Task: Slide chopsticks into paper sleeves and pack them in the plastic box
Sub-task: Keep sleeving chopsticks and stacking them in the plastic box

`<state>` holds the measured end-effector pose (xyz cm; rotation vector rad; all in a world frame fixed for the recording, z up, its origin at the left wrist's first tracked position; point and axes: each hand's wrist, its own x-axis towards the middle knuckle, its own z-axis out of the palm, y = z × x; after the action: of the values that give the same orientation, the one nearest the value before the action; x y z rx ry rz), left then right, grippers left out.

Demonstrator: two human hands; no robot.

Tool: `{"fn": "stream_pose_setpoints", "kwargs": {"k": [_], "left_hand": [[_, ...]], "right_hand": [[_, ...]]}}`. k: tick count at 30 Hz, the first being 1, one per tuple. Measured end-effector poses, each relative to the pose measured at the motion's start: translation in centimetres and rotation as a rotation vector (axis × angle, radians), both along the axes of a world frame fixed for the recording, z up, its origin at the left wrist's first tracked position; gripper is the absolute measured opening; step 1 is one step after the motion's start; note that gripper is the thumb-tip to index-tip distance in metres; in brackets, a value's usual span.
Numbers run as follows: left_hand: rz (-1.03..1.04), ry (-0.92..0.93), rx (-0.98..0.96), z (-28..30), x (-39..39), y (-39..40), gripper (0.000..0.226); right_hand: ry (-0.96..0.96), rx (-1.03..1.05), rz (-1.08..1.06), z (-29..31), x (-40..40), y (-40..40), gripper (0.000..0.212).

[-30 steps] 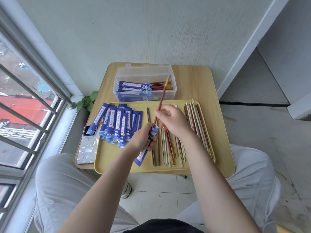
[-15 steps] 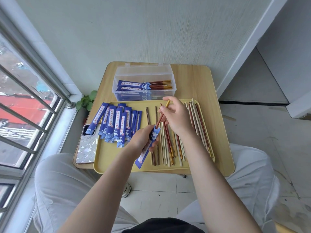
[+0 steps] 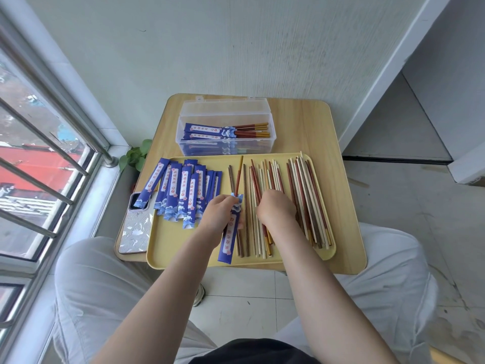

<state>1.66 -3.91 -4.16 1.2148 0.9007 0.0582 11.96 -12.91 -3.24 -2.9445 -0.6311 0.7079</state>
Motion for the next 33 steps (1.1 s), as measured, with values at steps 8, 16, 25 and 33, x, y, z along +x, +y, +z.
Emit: {"fn": "stream_pose_setpoints", "kwargs": {"k": [8, 16, 25, 33], "left_hand": [[0.057, -0.032, -0.034, -0.1, -0.1, 0.0, 0.019], [0.06, 0.002, 0.008, -0.6, -0.3, 0.4, 0.012], [0.026, -0.019, 0.0, -0.6, -0.3, 0.3, 0.01], [-0.09, -0.097, -0.028, 0.0, -0.4, 0.2, 0.007]], "right_hand": [[0.048, 0.08, -0.051, -0.9, -0.2, 0.2, 0.015], [0.122, 0.574, -0.062, 1.6, 1.1, -0.6, 0.027], [0.411, 1.109, -0.196, 6.6, 0.9, -0.4, 0.023], [0.198, 1.283, -0.167, 6.2, 1.8, -0.6, 0.017]]}}
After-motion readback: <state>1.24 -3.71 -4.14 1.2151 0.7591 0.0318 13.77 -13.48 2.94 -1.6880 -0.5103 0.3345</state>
